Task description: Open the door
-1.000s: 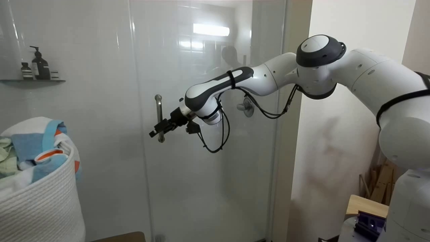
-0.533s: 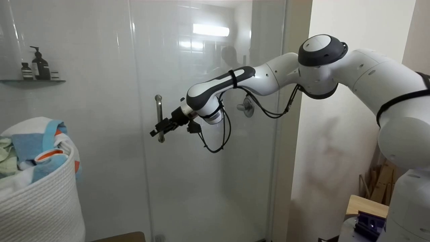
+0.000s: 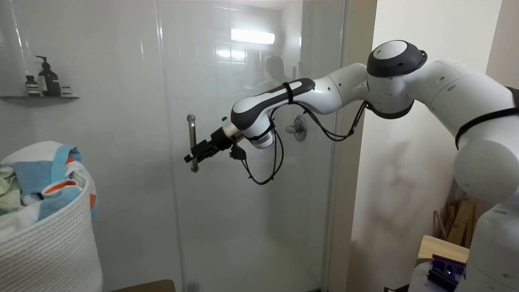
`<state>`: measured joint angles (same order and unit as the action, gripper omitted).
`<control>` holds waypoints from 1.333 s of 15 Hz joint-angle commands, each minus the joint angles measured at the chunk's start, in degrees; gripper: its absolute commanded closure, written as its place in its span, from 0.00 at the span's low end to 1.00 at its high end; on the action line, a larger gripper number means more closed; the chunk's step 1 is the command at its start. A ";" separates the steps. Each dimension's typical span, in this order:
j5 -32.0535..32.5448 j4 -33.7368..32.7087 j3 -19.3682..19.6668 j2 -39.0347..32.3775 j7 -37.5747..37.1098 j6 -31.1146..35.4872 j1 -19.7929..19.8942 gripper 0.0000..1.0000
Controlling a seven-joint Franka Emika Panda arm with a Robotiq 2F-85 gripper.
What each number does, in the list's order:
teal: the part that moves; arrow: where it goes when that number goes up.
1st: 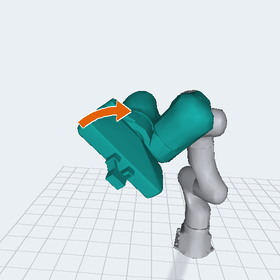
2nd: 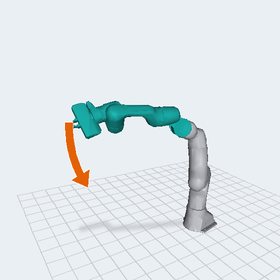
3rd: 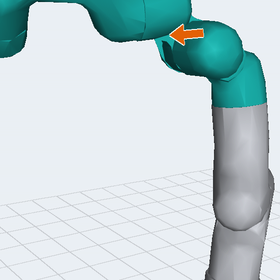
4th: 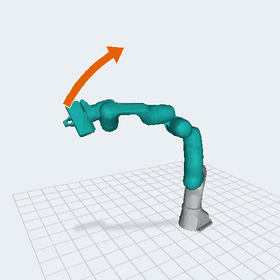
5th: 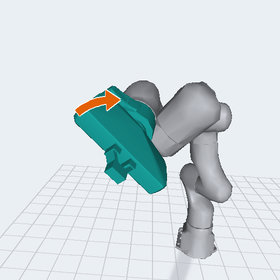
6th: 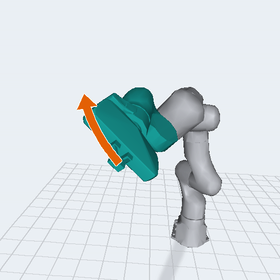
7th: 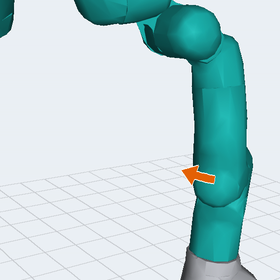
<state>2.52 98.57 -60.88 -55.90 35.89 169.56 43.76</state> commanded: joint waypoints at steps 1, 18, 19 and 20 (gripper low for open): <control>-0.42 6.08 -4.21 -1.21 0.94 -2.38 2.78 0.00; 1.76 6.28 -7.49 -8.49 3.23 0.53 3.35 0.00; 2.24 6.48 -7.74 -9.15 3.66 1.47 3.38 0.00; 2.79 6.85 -7.86 -9.64 3.69 2.48 3.33 0.00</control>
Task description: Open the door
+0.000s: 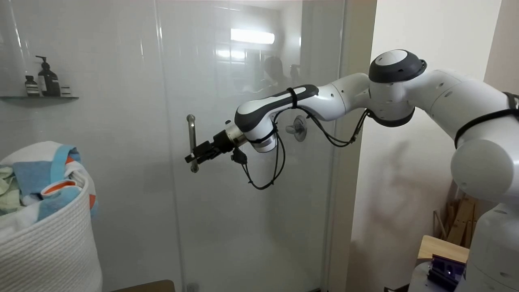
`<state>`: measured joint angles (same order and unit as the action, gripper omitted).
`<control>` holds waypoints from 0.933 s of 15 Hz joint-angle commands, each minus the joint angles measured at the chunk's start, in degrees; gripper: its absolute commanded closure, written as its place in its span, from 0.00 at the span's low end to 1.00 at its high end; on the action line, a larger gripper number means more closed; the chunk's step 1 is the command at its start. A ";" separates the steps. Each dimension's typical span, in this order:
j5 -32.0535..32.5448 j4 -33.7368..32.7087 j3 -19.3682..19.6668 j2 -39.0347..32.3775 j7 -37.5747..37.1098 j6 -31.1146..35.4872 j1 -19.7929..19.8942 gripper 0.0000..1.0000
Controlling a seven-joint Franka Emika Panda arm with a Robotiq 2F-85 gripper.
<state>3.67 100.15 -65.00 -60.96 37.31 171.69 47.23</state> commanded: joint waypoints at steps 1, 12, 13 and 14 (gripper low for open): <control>2.48 5.62 -3.78 -4.99 2.27 1.31 -0.14 0.00; 13.12 8.85 -3.56 -7.76 -0.74 9.46 0.79 0.00; 13.77 9.32 -3.63 -7.87 -0.89 10.06 1.02 0.00; 14.42 9.88 -3.65 -7.97 -1.04 10.78 1.22 0.00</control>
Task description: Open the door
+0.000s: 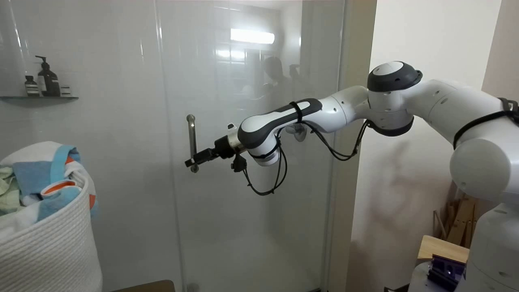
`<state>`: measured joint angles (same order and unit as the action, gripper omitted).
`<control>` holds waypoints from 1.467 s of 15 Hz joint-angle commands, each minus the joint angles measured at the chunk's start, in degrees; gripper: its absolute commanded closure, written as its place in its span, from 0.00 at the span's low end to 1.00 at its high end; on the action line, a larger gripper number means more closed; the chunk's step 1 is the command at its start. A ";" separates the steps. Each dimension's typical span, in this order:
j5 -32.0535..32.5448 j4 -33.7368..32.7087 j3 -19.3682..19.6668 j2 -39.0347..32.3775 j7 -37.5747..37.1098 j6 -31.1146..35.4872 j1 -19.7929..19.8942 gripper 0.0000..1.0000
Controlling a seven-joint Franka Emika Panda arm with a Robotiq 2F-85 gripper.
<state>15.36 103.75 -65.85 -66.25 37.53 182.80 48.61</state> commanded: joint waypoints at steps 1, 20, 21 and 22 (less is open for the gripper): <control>3.39 6.79 -2.78 -2.73 -1.46 0.34 0.01 0.00; 9.16 -0.53 1.27 -2.29 -4.05 3.92 -0.11 0.00; 9.15 -1.13 1.33 -2.39 -4.01 3.68 -0.43 0.00; 9.19 -1.57 1.39 -2.41 -3.97 3.64 -0.66 0.00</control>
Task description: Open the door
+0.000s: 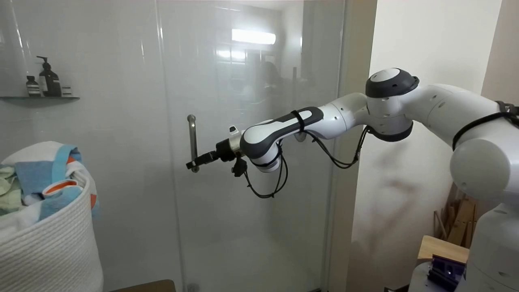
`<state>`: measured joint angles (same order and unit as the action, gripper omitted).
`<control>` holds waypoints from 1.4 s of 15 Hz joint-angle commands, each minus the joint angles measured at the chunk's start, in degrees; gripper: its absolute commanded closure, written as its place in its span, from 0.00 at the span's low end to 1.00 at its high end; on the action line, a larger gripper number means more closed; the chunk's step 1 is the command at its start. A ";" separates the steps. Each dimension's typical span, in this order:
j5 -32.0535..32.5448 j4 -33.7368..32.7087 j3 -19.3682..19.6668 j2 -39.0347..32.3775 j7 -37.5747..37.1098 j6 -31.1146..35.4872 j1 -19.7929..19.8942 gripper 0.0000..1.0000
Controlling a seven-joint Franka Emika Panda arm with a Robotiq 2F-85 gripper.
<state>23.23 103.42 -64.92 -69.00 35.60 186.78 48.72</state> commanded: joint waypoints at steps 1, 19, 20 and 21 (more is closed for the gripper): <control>1.27 -2.00 0.59 0.55 -2.08 -0.49 -1.32 0.00; -4.03 -9.07 -10.35 -12.67 3.04 -19.36 -0.62 0.00; -4.40 -9.07 -10.25 -12.34 2.83 -19.66 -0.78 0.00; -4.72 -8.98 -10.23 -12.17 2.80 -20.02 -0.78 0.00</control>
<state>21.58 91.99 -74.01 -80.20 36.10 170.59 47.60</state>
